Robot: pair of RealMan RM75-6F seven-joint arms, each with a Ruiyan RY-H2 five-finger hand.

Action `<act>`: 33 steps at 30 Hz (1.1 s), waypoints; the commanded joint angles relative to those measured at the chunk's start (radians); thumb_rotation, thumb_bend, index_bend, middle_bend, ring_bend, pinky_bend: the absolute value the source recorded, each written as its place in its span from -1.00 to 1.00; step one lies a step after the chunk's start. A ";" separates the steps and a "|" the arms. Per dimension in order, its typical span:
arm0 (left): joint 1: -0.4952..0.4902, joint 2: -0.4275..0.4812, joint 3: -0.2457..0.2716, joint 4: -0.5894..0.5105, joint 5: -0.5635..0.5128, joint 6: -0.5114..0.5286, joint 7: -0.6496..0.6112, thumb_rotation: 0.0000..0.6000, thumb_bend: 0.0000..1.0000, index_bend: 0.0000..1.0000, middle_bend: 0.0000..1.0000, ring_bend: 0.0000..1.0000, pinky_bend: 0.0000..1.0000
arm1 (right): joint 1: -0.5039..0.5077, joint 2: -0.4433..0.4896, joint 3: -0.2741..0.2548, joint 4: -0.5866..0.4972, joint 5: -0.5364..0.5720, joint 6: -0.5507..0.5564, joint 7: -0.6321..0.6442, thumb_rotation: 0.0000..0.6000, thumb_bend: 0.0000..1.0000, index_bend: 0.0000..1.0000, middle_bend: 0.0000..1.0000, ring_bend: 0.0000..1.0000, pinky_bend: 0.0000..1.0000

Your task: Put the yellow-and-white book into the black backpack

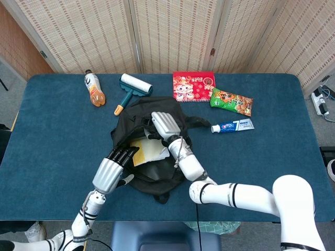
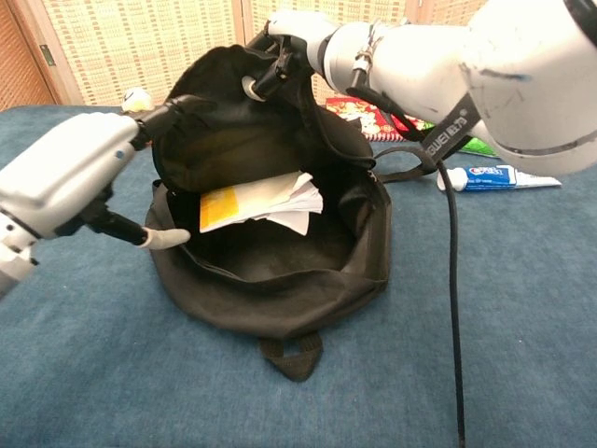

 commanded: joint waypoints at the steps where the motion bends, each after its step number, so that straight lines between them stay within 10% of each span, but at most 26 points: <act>1: 0.030 0.047 0.023 -0.039 0.026 0.033 -0.040 1.00 -1.00 -0.68 -0.47 -0.43 -0.48 | -0.012 0.012 -0.007 -0.013 -0.015 -0.015 0.015 1.00 0.24 0.30 -0.02 -0.17 -0.15; 9: 0.088 0.133 0.036 -0.105 0.043 0.093 -0.129 1.00 -1.00 -0.64 -0.42 -0.40 -0.46 | -0.045 0.050 -0.049 -0.077 -0.079 -0.048 0.035 1.00 0.19 0.07 -0.14 -0.31 -0.27; 18: 0.129 0.208 0.027 -0.154 -0.001 0.071 -0.154 1.00 -1.00 -0.64 -0.41 -0.39 -0.45 | -0.084 0.199 -0.145 -0.259 -0.137 -0.126 0.001 1.00 -0.64 -0.99 -0.70 -0.75 -0.59; 33: 0.155 0.274 -0.029 -0.170 -0.131 -0.031 -0.121 1.00 -1.00 -0.69 -0.42 -0.39 -0.45 | -0.218 0.464 -0.198 -0.512 -0.326 -0.093 0.083 1.00 -1.00 -1.00 -0.92 -0.96 -0.73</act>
